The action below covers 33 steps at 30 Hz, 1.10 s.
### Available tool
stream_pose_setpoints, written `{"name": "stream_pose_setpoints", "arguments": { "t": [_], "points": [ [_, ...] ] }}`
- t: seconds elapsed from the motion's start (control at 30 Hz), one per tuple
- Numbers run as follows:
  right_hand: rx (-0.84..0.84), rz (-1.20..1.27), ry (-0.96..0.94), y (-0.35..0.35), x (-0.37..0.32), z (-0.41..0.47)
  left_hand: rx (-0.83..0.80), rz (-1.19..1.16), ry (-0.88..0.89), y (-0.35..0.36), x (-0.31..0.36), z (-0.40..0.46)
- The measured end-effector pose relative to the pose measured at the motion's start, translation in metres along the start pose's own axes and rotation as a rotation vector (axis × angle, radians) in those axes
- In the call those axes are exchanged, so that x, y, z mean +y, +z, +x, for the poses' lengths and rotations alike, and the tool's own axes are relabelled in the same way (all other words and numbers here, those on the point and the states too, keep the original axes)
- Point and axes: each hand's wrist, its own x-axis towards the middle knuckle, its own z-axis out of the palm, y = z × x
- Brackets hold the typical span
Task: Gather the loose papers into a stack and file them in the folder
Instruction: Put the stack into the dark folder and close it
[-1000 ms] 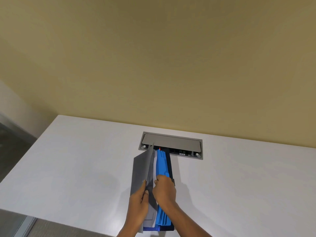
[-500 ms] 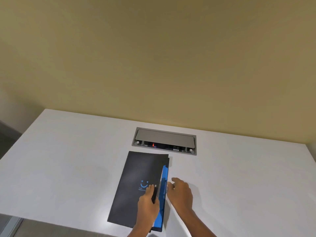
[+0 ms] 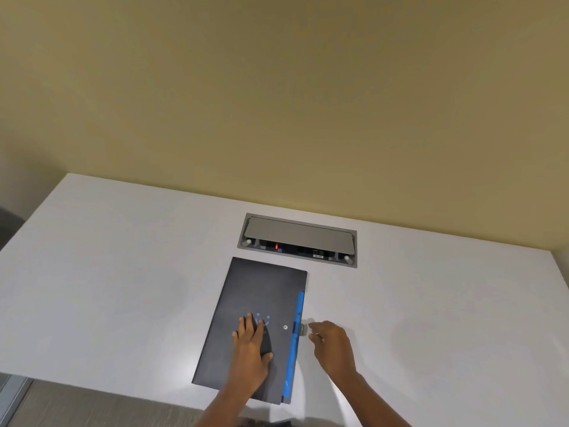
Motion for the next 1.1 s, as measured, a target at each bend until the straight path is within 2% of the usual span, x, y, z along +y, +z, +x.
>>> {"name": "stream_pose_setpoints", "arguments": {
  "t": [0.33,0.73,1.1],
  "points": [
    [-0.078,-0.045,-0.037,0.029,-0.028,0.02,0.02,0.091,-0.106,-0.019,-0.056,0.013],
    [-0.127,-0.172,-0.079,0.046,-0.036,0.032,0.062,0.069,-0.122,-0.018,-0.066,0.012],
    [-0.108,-0.149,-0.005,0.058,-0.046,0.035,0.081,0.043,-0.106,-0.017,-0.071,0.013]
  ]
}}
